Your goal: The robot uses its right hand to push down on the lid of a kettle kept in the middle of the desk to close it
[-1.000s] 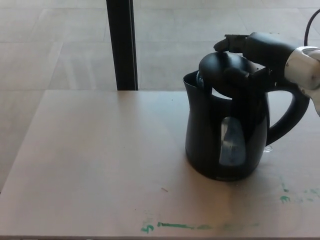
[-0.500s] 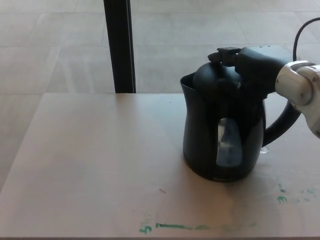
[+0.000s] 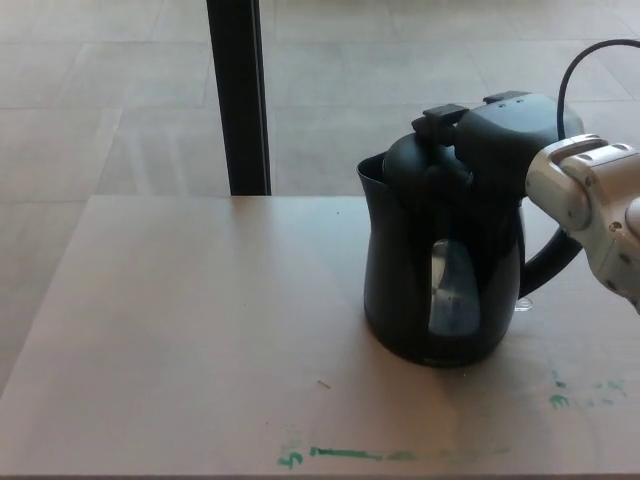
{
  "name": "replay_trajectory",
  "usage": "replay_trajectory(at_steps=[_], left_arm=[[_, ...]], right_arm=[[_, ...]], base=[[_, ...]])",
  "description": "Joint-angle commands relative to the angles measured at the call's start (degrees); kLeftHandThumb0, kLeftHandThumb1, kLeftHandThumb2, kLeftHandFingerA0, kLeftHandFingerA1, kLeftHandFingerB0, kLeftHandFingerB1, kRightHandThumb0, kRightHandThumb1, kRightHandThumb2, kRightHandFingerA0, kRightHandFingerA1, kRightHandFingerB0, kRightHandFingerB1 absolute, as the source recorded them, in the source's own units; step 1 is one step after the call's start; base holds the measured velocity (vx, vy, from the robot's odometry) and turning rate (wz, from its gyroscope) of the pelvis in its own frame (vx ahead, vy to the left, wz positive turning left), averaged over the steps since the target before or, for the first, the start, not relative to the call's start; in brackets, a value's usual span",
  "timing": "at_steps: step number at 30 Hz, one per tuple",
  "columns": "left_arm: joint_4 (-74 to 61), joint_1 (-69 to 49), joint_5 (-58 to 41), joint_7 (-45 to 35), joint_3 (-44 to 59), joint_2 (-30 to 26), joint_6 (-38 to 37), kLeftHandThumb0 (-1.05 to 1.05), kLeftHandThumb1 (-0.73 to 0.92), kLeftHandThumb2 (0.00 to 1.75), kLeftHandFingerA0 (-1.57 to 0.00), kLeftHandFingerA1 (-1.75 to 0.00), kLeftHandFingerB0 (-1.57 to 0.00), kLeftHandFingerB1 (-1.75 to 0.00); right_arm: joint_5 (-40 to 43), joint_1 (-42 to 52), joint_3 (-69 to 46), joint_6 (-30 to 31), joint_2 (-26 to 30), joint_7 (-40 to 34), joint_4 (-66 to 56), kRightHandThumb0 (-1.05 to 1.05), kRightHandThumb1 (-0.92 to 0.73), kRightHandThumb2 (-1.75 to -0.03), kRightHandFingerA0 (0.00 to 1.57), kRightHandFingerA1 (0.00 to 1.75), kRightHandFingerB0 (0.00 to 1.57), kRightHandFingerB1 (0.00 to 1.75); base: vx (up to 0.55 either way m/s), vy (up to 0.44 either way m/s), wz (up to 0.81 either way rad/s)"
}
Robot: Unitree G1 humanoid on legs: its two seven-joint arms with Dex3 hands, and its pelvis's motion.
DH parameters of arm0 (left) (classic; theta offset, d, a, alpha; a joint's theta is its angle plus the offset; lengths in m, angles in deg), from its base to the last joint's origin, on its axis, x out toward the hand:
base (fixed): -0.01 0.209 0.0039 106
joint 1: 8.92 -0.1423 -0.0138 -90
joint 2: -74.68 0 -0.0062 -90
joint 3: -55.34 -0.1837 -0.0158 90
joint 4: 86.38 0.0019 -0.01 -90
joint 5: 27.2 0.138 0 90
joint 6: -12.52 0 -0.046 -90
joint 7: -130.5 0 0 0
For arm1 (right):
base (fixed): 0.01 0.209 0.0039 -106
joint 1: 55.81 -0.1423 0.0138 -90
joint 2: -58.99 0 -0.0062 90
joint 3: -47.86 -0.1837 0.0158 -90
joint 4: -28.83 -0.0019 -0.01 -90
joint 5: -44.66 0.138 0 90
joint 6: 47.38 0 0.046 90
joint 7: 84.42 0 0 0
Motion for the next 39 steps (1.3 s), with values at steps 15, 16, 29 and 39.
replay_trajectory(at_steps=[15, 16, 29, 39], left_arm=[[0.5, -1.1, 0.1, -0.9, -0.8, -1.9, -0.5, -0.71, 0.77, 0.63, -0.43, -0.45, -0.32, -0.37], [0.4, -1.1, 0.1, -0.9, -0.9, -1.9, -0.5, -0.71, 0.76, 0.63, -0.44, -0.45, -0.33, -0.37], [0.7, -1.8, -0.4, -0.4, -0.8, -1.7, 0.7, -0.71, 0.74, 0.62, -0.43, -0.46, -0.3, -0.37], [0.7, -2.6, -0.8, -0.5, -0.4, -1.4, 0.8, -0.72, 0.75, 0.62, -0.42, -0.46, -0.3, -0.36]], right_arm=[[0.4, -8.7, -7.2, -5.5, 5.3, 9.5, 8.0, -0.97, -0.8, -0.77, 0.07, 0.39, 0.15, 0.33], [1.7, -8.6, -8.9, -5.7, 5.8, 10.0, 7.1, -0.98, -0.79, -0.77, 0.07, 0.41, 0.13, 0.33], [9.1, -6.6, -24.4, -6.7, 14.8, 16.4, 0.0, -1.04, -0.88, -1.3, 0.0, 0.04, 0.0, 0.03], [16.4, 11.2, -43.0, -9.2, 30.4, 11.9, 2.7, -0.9, -0.8, -1.22, 0.03, 0.18, 0.09, 0.2]], base=[[0.0, 0.0, 0.0], [0.0, 0.0, 0.0], [0.0, 0.0, 0.0], [0.0, 0.0, 0.0]])
